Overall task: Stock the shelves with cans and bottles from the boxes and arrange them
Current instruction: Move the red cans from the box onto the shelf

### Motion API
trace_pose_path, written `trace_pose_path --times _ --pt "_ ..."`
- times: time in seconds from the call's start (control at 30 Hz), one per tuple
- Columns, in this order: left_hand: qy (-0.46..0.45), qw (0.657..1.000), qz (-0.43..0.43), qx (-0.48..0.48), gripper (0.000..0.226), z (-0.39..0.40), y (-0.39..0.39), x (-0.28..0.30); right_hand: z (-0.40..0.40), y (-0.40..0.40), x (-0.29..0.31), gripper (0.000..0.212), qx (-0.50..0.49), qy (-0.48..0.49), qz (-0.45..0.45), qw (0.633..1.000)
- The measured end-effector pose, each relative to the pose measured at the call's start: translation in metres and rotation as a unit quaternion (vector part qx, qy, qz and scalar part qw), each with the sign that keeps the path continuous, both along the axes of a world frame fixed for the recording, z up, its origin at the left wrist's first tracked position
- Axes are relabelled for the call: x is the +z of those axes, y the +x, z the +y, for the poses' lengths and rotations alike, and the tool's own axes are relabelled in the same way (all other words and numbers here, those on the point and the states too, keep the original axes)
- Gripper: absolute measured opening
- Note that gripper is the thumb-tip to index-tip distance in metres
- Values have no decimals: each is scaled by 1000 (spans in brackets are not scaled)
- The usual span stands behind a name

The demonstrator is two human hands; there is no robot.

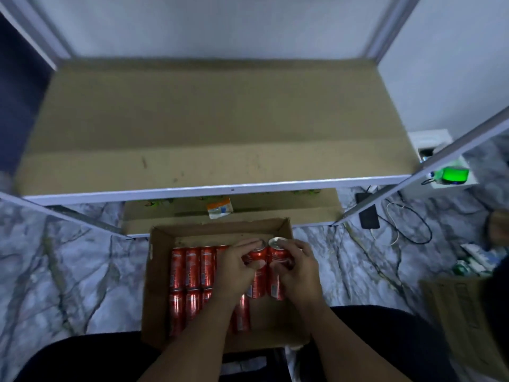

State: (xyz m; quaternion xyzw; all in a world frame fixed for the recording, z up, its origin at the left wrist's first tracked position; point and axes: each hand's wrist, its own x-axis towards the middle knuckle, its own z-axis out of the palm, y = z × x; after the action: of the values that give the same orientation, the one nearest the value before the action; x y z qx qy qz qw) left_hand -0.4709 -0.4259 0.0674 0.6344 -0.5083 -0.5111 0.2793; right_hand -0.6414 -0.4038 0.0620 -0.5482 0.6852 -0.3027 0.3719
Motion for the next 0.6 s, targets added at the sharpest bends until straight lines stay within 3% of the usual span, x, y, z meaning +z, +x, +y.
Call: trace_pose_path --times 0.37,0.6 --pt "-181 983 11 4 49 -43 30 315 -54 8 292 49 39 -201 -79 976" --pt "-227 972 62 8 44 -48 45 481 -78 14 452 51 68 -295 -98 948"
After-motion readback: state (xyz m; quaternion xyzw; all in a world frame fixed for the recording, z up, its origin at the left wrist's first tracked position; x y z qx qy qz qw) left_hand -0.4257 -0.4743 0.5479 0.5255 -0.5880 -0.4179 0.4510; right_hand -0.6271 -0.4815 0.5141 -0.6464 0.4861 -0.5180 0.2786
